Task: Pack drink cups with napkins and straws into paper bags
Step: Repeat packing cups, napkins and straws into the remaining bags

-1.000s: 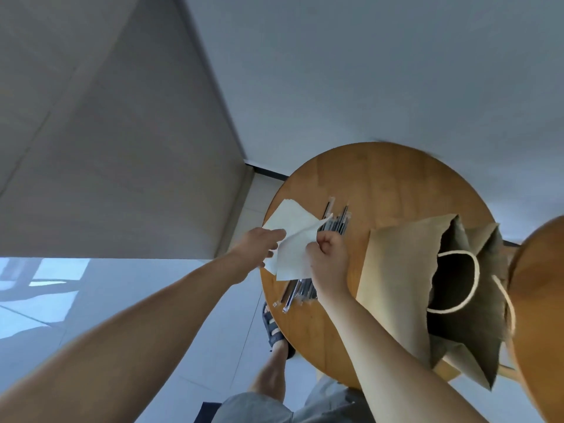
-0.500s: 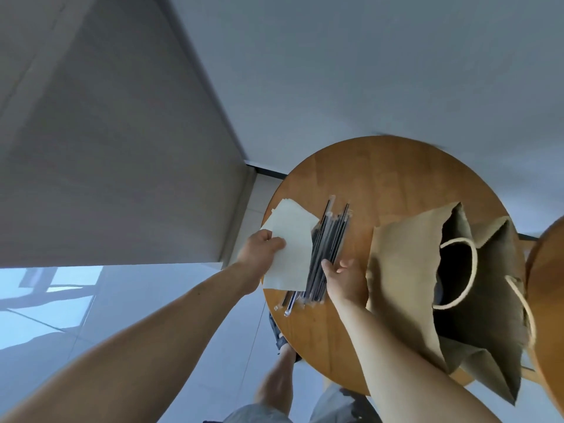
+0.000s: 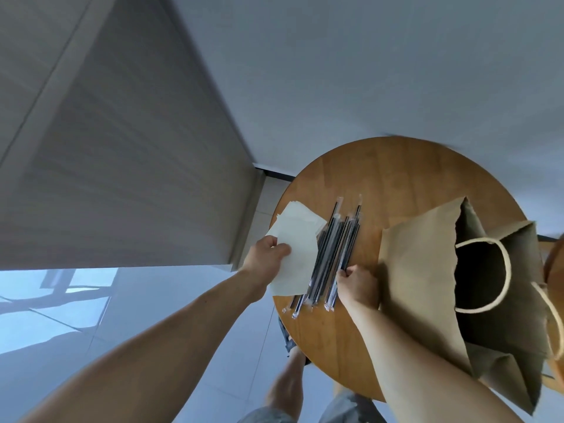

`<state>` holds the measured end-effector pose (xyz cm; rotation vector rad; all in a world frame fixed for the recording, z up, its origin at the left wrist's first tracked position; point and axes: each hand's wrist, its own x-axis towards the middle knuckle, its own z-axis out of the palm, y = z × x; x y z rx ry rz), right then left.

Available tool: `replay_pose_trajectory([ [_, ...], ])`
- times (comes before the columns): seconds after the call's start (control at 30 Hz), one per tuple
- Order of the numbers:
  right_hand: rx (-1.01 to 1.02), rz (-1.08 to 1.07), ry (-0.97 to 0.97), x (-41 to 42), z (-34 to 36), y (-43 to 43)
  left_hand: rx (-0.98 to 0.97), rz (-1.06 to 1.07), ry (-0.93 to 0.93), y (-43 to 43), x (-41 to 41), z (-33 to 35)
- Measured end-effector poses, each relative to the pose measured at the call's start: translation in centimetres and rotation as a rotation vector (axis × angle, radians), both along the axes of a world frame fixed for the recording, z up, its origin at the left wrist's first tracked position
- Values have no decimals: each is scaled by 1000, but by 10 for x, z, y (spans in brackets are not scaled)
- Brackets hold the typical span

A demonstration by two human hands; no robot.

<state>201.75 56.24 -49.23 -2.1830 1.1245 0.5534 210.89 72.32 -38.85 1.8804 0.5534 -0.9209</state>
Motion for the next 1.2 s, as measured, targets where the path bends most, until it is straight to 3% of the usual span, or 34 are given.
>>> replay_pose_trajectory([
  [0.23,47,-102,-102,-2,36,3,-12,-10,-22,-8,2,17],
  [0.43,310,-125,-492,-3,110,12,-48,-120,-131,-23,7,63],
  [0.53,377,-62,-587,-3,148,13,-96,-117,-173,-30,8,89],
  [0.77,291,12,-643,-9,209,7,-290,-84,-199,-34,-6,142],
  [0.97,136,54,-682,-23,239,3,-410,-207,-268,-40,-13,164],
  [1.2,84,-87,-722,-38,277,-19,-505,-249,-331,-66,-12,191],
])
